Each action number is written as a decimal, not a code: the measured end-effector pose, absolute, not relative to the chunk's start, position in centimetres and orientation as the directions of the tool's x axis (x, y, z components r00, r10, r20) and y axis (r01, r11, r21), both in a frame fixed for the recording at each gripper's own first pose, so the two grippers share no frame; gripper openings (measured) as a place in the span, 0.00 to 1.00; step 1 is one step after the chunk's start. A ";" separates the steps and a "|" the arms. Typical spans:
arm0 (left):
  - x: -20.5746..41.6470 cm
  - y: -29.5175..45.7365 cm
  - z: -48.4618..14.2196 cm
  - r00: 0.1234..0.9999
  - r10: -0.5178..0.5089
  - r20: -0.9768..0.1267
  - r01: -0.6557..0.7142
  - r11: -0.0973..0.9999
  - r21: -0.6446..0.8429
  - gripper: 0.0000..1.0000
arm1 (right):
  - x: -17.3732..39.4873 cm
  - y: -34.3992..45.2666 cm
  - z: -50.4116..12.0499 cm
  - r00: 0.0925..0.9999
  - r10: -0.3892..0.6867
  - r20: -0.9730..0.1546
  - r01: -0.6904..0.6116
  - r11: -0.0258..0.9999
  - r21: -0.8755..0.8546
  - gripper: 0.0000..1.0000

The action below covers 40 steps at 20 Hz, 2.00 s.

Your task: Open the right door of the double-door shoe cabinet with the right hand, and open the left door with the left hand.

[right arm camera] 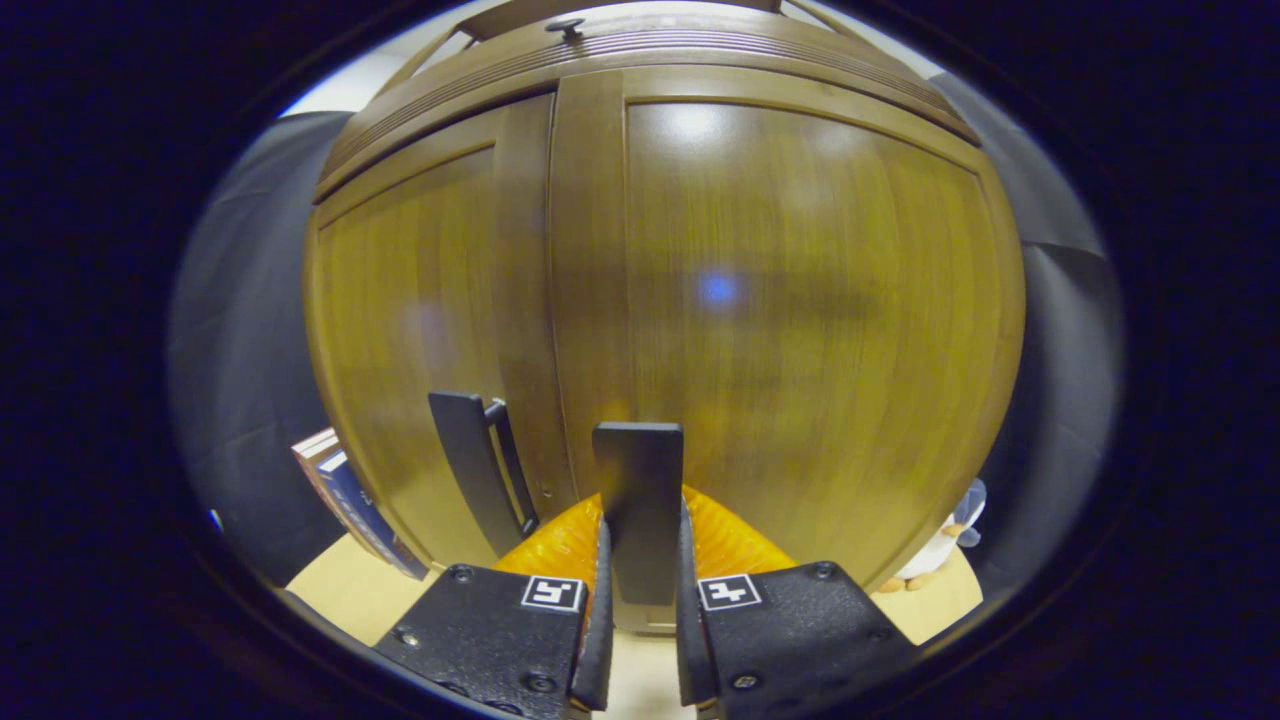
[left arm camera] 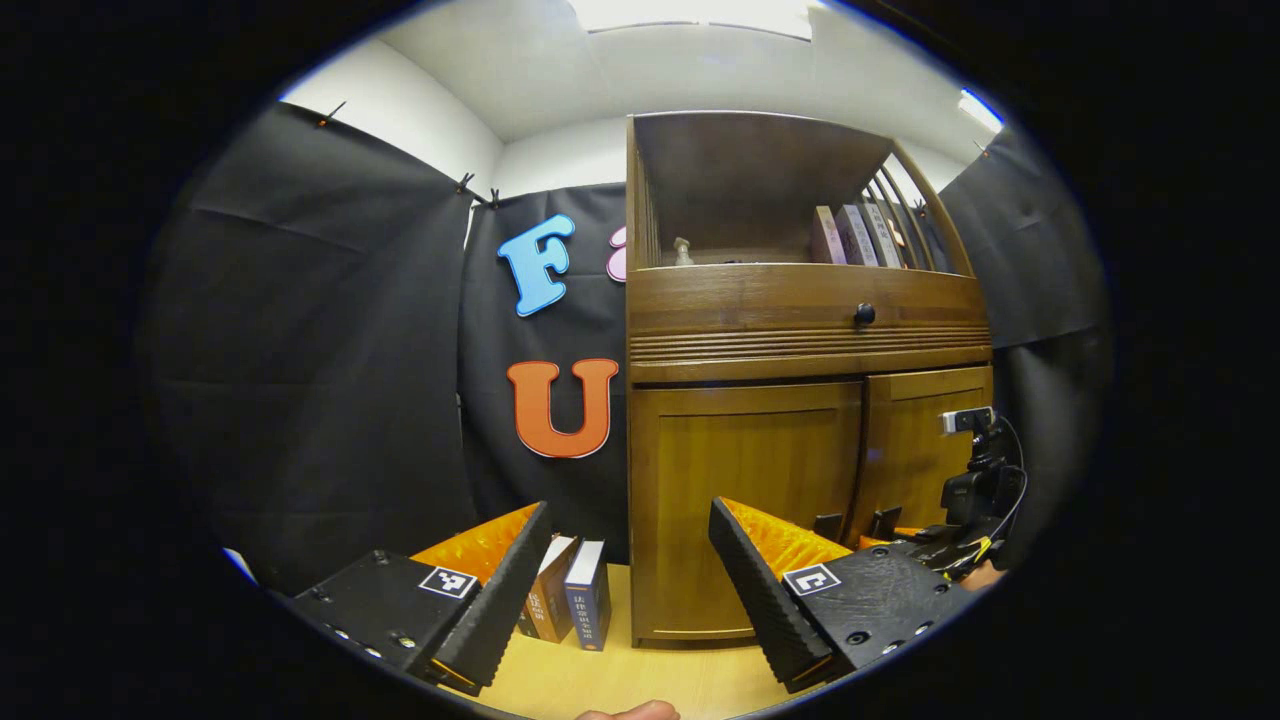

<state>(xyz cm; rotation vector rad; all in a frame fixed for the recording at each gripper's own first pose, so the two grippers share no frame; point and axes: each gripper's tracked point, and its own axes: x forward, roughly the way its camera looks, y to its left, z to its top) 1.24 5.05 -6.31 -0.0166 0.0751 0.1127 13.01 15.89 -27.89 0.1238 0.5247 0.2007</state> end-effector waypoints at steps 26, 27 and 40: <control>0.4 -3.3 -7.4 0.992 0.023 -0.124 -0.024 1.000 -0.011 1.00 | 0.2 8.4 -25.5 0.823 0.292 -0.487 -0.225 0.955 0.193 0.29; 0.5 -3.6 -7.4 0.992 0.021 -0.125 -0.022 1.000 -0.010 1.00 | -0.2 8.0 -25.5 0.822 0.291 -0.490 -0.228 0.956 0.185 0.29; 1.4 -7.4 -8.1 0.989 -0.033 -0.143 0.030 0.999 -0.021 1.00 | -4.3 1.2 -24.7 0.834 0.231 -0.500 -0.189 0.973 0.134 0.26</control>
